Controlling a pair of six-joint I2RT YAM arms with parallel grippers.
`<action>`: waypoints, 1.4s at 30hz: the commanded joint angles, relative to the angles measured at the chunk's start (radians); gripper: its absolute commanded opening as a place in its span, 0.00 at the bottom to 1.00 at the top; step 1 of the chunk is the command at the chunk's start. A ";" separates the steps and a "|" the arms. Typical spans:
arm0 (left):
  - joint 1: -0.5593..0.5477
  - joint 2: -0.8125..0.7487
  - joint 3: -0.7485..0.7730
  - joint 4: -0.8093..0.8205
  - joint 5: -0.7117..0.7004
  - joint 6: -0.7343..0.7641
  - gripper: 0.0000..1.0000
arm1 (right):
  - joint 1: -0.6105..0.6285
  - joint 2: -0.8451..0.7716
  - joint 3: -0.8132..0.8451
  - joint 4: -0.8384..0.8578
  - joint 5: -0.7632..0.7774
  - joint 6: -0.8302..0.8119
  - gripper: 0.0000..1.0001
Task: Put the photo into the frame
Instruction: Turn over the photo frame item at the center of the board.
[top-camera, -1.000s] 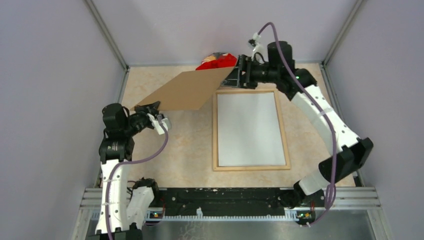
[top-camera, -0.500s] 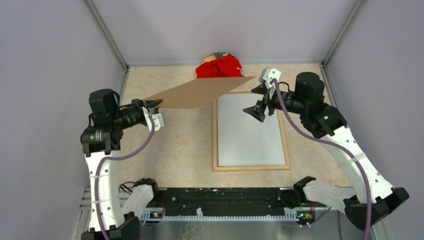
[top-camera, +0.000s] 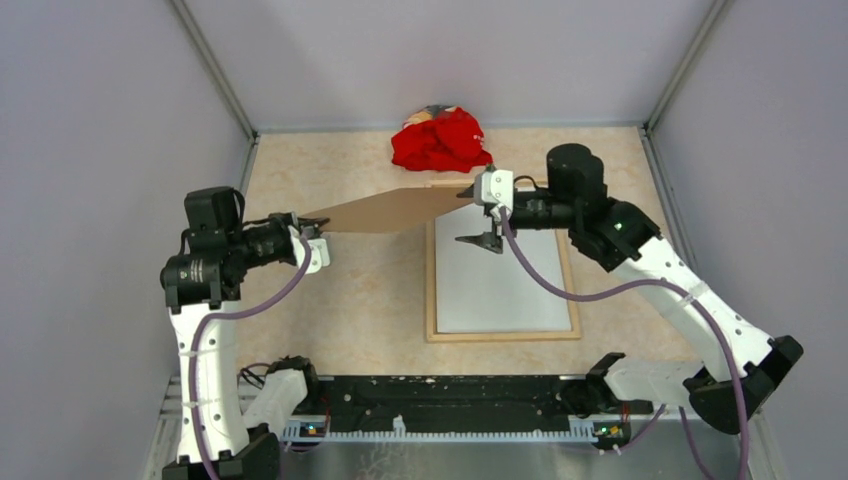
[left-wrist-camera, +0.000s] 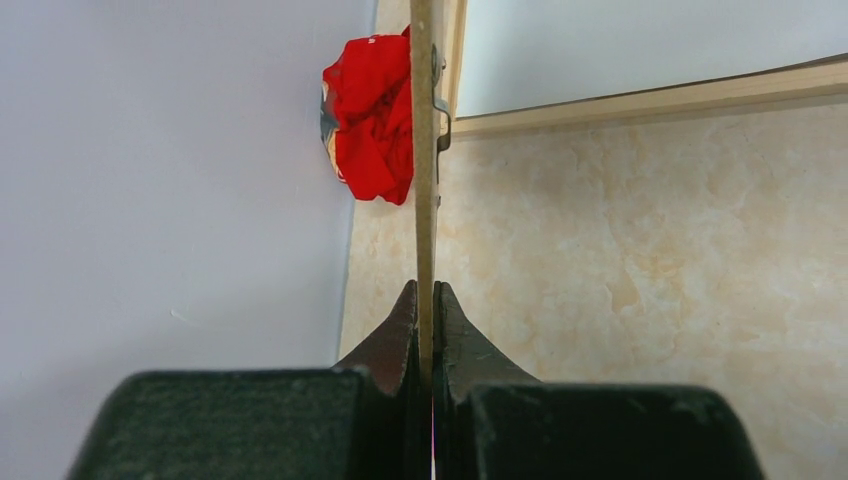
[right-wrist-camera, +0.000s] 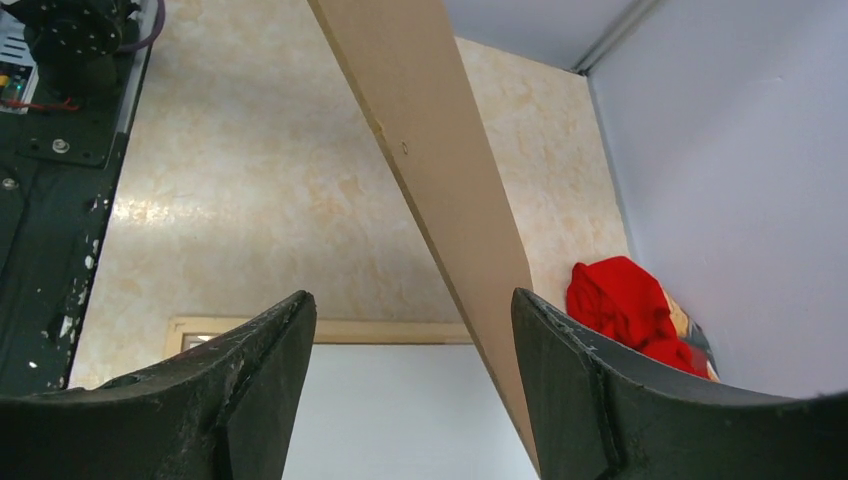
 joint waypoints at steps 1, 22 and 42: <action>-0.003 -0.003 0.062 0.021 0.115 0.069 0.00 | 0.030 0.034 0.042 0.019 0.024 -0.083 0.71; -0.003 -0.026 0.011 0.135 0.093 0.002 0.04 | 0.080 0.127 0.002 0.178 0.113 -0.067 0.00; -0.001 -0.009 -0.017 0.855 -0.084 -0.788 0.99 | -0.034 0.277 0.128 0.549 0.243 0.769 0.00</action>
